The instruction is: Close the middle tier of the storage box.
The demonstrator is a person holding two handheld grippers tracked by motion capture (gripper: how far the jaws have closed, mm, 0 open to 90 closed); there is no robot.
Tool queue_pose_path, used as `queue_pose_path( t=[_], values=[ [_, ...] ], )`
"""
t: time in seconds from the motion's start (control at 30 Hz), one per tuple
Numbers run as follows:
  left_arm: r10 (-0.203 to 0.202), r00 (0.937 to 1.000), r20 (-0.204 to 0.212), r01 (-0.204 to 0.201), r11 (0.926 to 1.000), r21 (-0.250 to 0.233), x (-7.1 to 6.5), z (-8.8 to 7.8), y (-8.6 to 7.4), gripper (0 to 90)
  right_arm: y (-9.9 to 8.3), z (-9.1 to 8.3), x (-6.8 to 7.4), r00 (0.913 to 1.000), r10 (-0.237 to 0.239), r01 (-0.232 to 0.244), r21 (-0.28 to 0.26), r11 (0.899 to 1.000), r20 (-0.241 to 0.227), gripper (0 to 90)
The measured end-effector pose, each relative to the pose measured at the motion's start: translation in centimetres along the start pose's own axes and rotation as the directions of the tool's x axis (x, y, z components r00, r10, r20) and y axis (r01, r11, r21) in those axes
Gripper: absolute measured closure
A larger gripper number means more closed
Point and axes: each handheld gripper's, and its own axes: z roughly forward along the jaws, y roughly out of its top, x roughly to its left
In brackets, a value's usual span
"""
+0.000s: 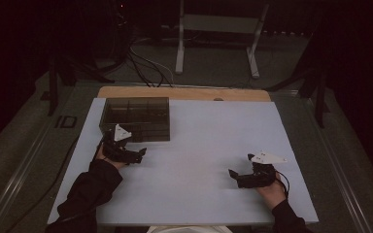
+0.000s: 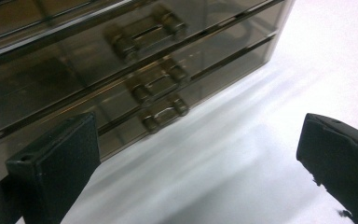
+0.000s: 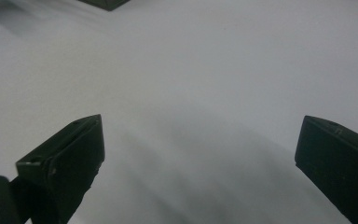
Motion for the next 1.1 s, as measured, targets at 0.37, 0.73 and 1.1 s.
queue_pose_path(
  t=[0.37,0.73,1.1],
  values=[
    [0.036,0.9898,0.138,-0.035,0.9993,-0.008,-1.0,0.1,1.2,0.8,0.1,0.4,-0.2,0.9998,-0.003,0.003,0.001,1.0,-0.019,1.4],
    [0.077,0.967,0.243,-0.067,0.9965,-0.049,-2.4,-0.2,2.8,0.8,0.2,0.4,-0.2,0.9998,-0.007,0.007,-0.007,1.0,-0.02,1.4],
    [0.09,0.9599,0.266,-0.072,0.9945,-0.076,-3.2,0.1,3.5,0.8,0.2,0.0,0.1,0.9999,-0.012,0.012,-0.006,1.0,-0.011,1.4]
  ],
)
